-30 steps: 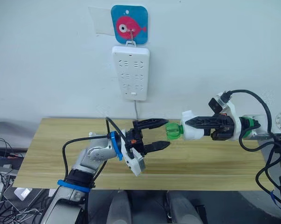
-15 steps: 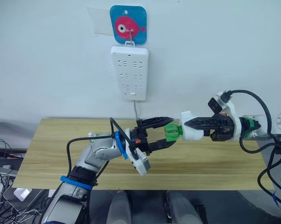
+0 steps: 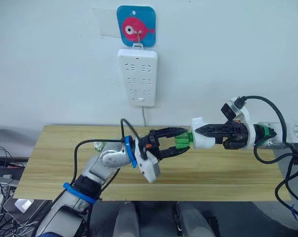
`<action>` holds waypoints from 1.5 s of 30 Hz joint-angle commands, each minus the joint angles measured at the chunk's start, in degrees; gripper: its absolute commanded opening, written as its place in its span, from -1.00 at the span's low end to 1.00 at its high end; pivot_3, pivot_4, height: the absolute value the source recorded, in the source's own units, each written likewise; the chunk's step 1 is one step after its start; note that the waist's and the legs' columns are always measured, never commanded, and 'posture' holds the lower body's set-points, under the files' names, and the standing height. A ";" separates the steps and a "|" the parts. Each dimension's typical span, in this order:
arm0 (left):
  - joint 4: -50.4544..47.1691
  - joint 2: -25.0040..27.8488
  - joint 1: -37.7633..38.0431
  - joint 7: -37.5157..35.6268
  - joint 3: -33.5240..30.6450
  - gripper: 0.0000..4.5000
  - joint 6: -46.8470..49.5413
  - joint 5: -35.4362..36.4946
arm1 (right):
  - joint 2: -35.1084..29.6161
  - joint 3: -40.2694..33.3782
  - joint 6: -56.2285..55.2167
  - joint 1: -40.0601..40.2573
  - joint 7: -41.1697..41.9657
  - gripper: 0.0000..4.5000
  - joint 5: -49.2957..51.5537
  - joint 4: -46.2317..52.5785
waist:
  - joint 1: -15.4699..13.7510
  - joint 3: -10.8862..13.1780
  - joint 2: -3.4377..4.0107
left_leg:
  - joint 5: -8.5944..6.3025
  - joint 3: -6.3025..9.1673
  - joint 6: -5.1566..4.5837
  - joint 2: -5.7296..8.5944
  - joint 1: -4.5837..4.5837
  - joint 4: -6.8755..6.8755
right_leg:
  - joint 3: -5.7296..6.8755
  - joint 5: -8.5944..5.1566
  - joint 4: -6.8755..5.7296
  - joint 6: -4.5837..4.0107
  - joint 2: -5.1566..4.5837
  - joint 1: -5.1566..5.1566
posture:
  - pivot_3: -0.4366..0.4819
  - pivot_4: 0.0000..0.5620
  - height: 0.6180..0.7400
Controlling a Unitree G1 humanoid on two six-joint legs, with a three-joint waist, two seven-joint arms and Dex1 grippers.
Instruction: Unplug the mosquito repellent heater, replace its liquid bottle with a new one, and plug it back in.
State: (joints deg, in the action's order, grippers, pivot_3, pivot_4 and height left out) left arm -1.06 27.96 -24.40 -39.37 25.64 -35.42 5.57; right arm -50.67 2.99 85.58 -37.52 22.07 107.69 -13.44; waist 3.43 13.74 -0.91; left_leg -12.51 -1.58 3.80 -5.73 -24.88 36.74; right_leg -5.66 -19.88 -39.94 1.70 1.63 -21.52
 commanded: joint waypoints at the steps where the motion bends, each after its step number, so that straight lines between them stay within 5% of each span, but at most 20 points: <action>1: -12.58 1.92 -0.21 -0.45 -2.61 -0.01 35.48 30.03 | -1.67 -1.25 2.11 0.49 2.73 0.34 -0.45 2.31 | 0.00 0.01 0.01 | 0.00 0.04 -0.01 0.00 0.00 0.01 | 0.02 0.00 -0.02 0.00 0.00 0.00 | -0.31 -0.13 1.00; 6: -13.43 7.36 -2.36 10.22 -9.62 -0.01 74.88 87.49 | -1.99 -1.38 2.81 1.02 4.78 0.34 -2.09 3.97 | 0.54 0.02 -0.01 | -0.08 0.35 -0.15 -0.01 0.03 0.11 | 0.17 -0.02 -0.08 0.01 0.11 0.09 | -0.30 -0.13 1.00; 10: -6.64 9.25 -1.80 14.94 -12.85 -0.01 86.75 106.05 | -2.38 -1.57 3.16 0.66 6.26 0.34 -3.17 4.37 | 1.25 0.07 -0.04 | -0.09 0.45 -0.16 0.07 0.02 0.15 | 0.16 -0.03 -0.04 0.04 0.13 0.09 | -0.31 -0.12 1.00; 19: -5.94 11.70 3.47 13.66 -18.68 -0.01 97.34 104.04 | -7.35 -5.02 3.08 2.11 11.98 0.34 -17.60 -0.82 | 1.19 0.10 -0.02 | 0.04 0.33 0.06 0.05 0.03 0.16 | 0.10 -0.03 0.01 0.03 0.16 0.08 | -0.31 -0.10 1.00; 30: -9.71 10.07 9.12 14.16 -23.36 -0.01 98.63 97.73 | -7.28 12.51 -28.23 3.71 11.32 0.34 -71.96 -15.74 | 1.04 0.15 0.04 | 0.05 0.15 0.08 0.04 0.05 0.12 | -0.05 -0.04 0.05 0.03 0.16 -0.02 | -0.24 -0.09 1.00; 45: -12.30 9.05 10.98 16.25 -25.15 -0.01 99.08 97.54 | 0.85 11.21 -35.29 -1.09 17.89 0.34 -92.62 -31.92 | 0.08 0.25 0.09 | 0.05 0.02 0.10 0.04 0.13 0.13 | -0.18 -0.03 0.04 0.02 0.13 0.05 | -0.19 -0.03 1.00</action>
State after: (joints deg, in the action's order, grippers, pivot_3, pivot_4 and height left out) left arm -11.38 37.23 -13.79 -23.06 1.83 63.39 102.50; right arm -49.39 15.66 50.41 -37.73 38.99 16.59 -44.42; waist 3.51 13.99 -0.82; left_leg -12.46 -1.56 3.90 -5.68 -24.75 36.88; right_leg -5.84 -19.90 -39.90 1.71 1.76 -21.46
